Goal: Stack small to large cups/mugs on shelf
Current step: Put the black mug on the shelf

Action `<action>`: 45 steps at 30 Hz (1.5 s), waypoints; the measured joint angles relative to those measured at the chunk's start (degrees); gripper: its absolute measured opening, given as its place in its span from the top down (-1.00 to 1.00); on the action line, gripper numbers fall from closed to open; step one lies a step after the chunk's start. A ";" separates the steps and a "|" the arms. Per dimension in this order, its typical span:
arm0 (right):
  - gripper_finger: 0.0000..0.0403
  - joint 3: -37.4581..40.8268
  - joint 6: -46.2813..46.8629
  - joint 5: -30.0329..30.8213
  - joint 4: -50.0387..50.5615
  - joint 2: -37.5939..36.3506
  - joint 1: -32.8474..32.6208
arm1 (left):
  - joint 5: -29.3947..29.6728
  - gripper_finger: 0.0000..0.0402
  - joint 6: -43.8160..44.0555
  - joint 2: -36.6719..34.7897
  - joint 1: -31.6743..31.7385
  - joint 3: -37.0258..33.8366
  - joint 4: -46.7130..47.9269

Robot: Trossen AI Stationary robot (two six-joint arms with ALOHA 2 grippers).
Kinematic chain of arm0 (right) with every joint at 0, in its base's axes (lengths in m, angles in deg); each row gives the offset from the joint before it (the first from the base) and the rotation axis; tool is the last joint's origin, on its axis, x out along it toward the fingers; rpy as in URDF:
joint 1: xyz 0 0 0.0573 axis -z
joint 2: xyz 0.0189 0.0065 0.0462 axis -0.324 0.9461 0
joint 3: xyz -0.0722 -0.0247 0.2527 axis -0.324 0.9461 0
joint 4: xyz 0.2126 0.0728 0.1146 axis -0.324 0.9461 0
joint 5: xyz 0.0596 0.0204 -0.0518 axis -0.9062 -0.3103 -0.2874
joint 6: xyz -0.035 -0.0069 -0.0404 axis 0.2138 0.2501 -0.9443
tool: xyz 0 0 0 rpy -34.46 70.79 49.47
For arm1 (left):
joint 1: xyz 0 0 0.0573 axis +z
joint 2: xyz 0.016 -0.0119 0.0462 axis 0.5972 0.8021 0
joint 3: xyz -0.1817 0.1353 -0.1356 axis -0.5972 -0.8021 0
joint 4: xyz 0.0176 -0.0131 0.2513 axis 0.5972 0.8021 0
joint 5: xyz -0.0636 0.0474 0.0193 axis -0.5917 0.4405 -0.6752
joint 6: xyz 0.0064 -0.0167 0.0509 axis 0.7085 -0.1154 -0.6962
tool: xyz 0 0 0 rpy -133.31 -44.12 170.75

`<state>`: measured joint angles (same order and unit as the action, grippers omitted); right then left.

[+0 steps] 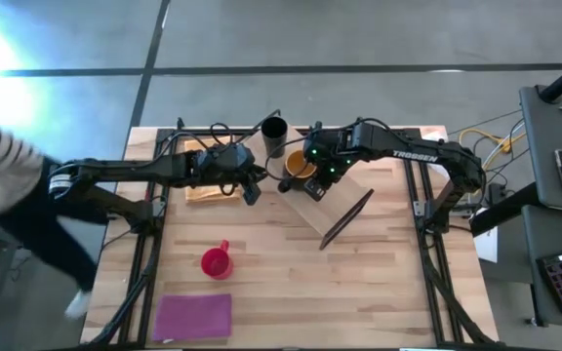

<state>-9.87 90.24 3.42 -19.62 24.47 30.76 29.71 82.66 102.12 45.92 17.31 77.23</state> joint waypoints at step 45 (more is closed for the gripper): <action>0.96 0.04 -0.04 1.74 0.12 -1.53 -0.11 | 0.44 0.67 -0.44 4.88 -1.91 -3.01 -12.66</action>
<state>-9.83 90.20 5.16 -19.49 22.94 30.65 30.15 82.23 107.00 44.01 14.30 64.57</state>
